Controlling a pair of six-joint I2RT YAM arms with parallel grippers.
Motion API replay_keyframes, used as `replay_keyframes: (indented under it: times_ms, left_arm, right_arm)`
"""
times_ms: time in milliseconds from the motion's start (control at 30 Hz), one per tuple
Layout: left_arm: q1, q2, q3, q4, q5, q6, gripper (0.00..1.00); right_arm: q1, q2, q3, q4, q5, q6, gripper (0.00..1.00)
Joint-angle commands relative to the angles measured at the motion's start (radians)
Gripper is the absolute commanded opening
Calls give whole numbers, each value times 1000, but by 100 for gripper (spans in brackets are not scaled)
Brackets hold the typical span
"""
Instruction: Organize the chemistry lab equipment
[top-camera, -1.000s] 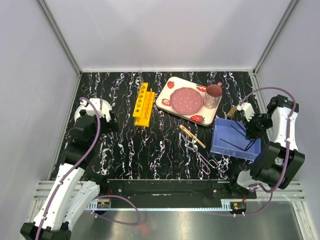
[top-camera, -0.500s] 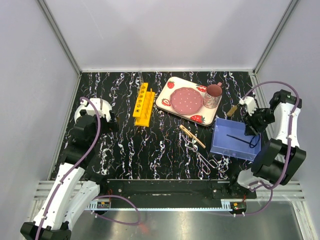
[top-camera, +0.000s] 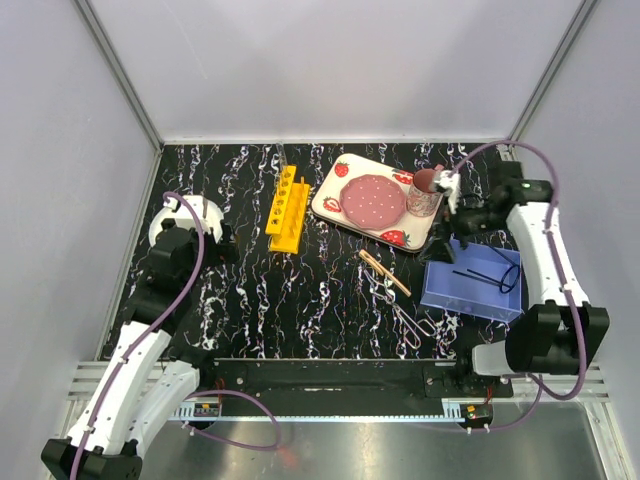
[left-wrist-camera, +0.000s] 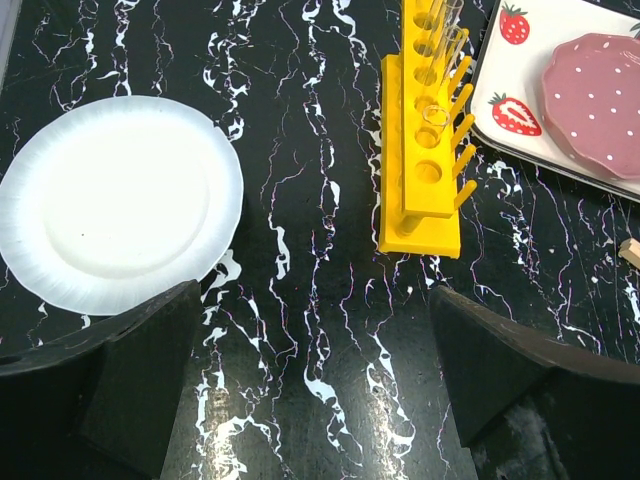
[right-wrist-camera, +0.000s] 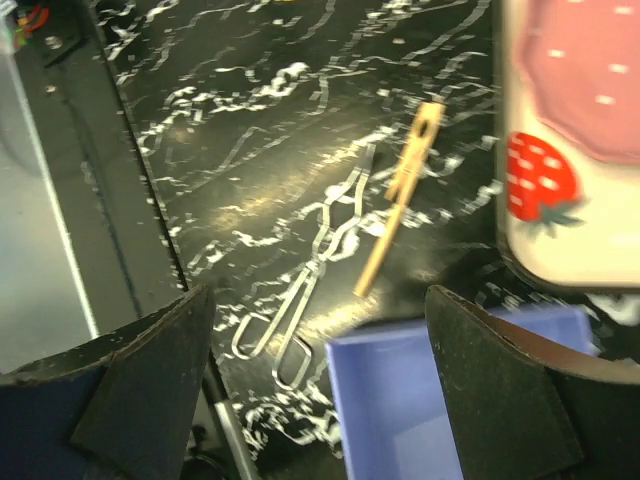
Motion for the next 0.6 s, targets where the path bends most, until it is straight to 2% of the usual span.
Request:
replay_keyframes:
  times_ms: [0, 33, 67, 100, 233, 333, 567]
  left_arm:
    - [1, 1, -4, 40, -25, 6, 99]
    - [0, 1, -4, 40, -25, 6, 99]
    - [0, 1, -4, 40, -25, 6, 99]
    - [0, 1, -4, 40, -27, 6, 99]
    - [0, 1, -4, 38, -28, 7, 99]
    - [0, 3, -2, 40, -24, 6, 99]
    - [0, 1, -2, 38, -16, 6, 99]
  right_arm:
    - [180, 24, -71, 204, -14, 305, 90]
    - [214, 29, -87, 243, 29, 336, 89]
    - [249, 38, -114, 277, 139, 367, 89]
    - [324, 61, -125, 330, 201, 411, 88]
    - [417, 122, -170, 401, 428, 456, 85]
    - [441, 182, -182, 430, 525, 481, 81]
    - [483, 298, -201, 476, 610, 507, 71]
